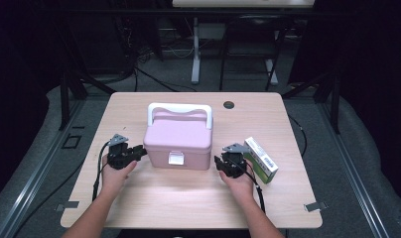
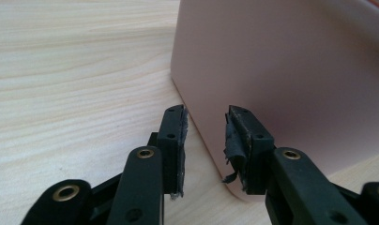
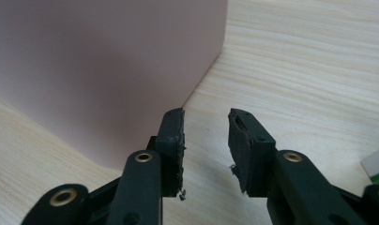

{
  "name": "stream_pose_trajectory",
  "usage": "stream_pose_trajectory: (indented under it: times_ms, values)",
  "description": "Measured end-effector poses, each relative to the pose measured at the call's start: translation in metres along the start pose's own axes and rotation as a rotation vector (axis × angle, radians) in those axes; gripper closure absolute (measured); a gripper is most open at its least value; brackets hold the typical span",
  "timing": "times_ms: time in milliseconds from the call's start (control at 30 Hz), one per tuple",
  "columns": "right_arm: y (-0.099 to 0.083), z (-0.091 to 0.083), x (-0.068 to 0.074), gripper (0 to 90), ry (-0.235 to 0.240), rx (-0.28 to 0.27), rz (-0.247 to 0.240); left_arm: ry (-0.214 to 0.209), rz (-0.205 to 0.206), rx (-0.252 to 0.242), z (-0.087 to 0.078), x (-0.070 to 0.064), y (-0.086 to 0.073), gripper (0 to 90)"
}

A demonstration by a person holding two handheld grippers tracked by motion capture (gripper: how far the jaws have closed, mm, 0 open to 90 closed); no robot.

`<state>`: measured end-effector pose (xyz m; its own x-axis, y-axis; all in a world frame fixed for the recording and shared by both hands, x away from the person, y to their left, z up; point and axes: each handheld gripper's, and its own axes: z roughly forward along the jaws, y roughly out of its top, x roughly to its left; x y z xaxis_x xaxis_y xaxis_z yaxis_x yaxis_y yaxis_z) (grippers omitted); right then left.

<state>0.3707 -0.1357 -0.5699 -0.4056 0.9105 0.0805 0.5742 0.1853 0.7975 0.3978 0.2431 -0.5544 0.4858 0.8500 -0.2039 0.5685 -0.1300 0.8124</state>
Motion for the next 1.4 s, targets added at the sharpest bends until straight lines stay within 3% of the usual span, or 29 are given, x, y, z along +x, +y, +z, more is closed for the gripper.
stream_pose_trajectory:
  times_ms: [367, 767, 1233, 1400]
  values:
    - [0.007, -0.001, 0.004, 69.8, 0.014, -0.026, 0.018, -0.018, 0.03, 0.009, 0.001, -0.007, -0.001, 76.5]
    - [0.008, -0.007, 0.015, 89.8, -0.017, -0.03, -0.045, -0.033, 0.044, 0.023, -0.005, -0.024, -0.004, 87.5]
    - [0.006, -0.013, 0.018, 90.0, -0.023, -0.011, -0.086, -0.045, 0.039, 0.046, -0.01, -0.028, -0.006, 89.5]
    - [0.004, -0.018, 0.019, 90.0, -0.002, 0.004, -0.087, -0.045, 0.037, 0.046, -0.013, -0.029, -0.008, 89.4]
